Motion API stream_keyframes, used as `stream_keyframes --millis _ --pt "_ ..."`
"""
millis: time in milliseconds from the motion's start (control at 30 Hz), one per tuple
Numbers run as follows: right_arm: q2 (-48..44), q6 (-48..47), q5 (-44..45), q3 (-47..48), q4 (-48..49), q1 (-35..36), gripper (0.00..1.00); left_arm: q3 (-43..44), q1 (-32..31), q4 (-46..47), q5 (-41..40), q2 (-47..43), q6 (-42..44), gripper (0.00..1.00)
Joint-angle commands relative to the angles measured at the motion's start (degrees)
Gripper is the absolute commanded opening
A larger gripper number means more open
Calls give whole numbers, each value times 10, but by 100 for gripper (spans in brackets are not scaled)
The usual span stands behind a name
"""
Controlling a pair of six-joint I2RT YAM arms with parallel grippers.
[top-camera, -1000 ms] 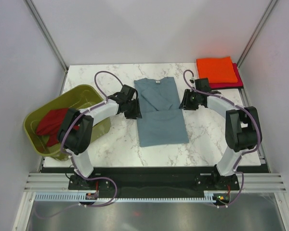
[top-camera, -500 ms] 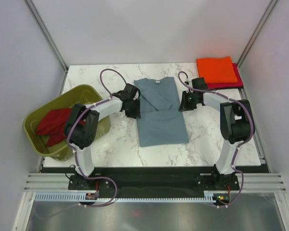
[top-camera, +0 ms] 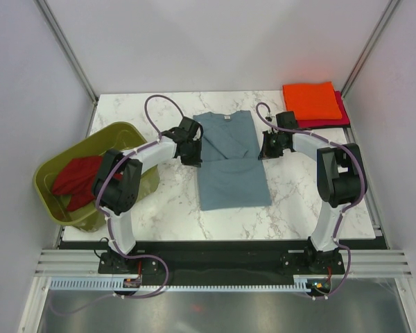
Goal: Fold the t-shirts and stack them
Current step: Fold the tshirt
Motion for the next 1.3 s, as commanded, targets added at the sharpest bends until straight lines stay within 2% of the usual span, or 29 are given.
stream_keyframes --millis 0,200,467,600,633,667,700,733,767,833,933,1067,1133,1267 --pt "-38 -7 2 9 25 0 0 29 1 5 -30 -4 12 2" --pt "-60 -13 23 -2 37 0 0 31 0 5 -64 1 1 2" --pt "-41 -8 45 -6 48 0 0 54 0 3 -83 34 0 3" --pt "-24 -2 43 3 52 0 9 61 1 3 -80 45 1 18" --pt "-21 -1 43 7 51 0 11 62 0 0 -80 46 2 28" --pt "-16 0 44 10 52 0 14 65 1 -3 -81 45 3 33" --pt "-17 2 48 20 46 0 22 75 0 -21 -90 43 4 35" --pt "-17 6 50 25 42 0 26 80 0 -32 -97 40 5 36" --pt "-21 16 57 37 25 0 33 92 0 -59 -105 28 6 36" --pt "-36 36 65 47 3 0 38 101 -2 -85 -128 -4 8 39" --pt "-61 114 78 53 -54 0 44 85 -16 -108 -107 -58 12 43" --pt "-129 197 122 -8 -118 11 49 6 -55 -110 -65 -149 -8 47" --pt "-183 251 129 -72 -123 12 49 -29 -67 -101 -6 -199 -29 48" --pt "-265 333 137 -163 -150 12 51 -163 -81 -56 43 -287 -102 51"
